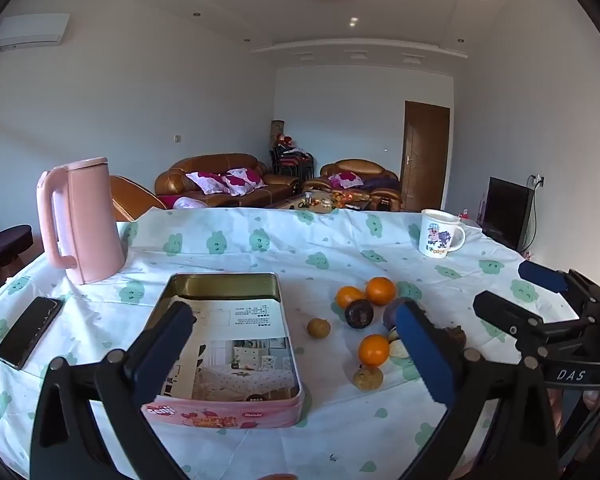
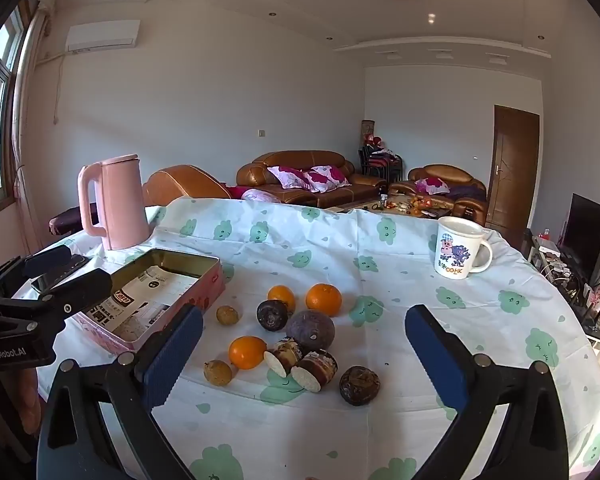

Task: Organize fruits

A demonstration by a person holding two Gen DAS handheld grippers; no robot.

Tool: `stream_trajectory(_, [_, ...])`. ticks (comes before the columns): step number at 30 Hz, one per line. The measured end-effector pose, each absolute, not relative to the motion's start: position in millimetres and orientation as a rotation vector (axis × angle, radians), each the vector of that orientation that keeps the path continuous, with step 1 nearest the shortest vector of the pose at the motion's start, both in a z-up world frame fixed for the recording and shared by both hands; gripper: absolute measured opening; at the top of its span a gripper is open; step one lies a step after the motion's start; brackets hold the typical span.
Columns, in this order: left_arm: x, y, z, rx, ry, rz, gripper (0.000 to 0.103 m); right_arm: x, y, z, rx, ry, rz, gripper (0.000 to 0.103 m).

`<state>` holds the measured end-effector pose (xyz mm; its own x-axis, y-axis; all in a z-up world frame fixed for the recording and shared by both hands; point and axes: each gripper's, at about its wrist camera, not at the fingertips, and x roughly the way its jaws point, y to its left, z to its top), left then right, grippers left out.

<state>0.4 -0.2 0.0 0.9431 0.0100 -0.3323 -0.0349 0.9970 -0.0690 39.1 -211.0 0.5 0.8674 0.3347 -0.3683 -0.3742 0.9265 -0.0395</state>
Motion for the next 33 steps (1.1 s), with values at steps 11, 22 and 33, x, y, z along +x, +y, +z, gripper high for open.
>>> stream_trajectory(11, [1.6, 0.5, -4.8, -0.071, 0.362, 0.031, 0.103, 38.3, -215.0, -5.4, -0.072, 0.371, 0.392, 0.102])
stream_trajectory(22, [2.0, -1.6, -3.5, -0.064, 0.363, 0.041, 0.103, 38.9, -213.8, -6.6, -0.069, 0.374, 0.401, 0.102])
stream_trajectory(33, [3.5, -2.0, -4.0, -0.054, 0.370, 0.044, 0.103, 39.9, -213.2, -8.5, -0.063, 0.380, 0.409, 0.102])
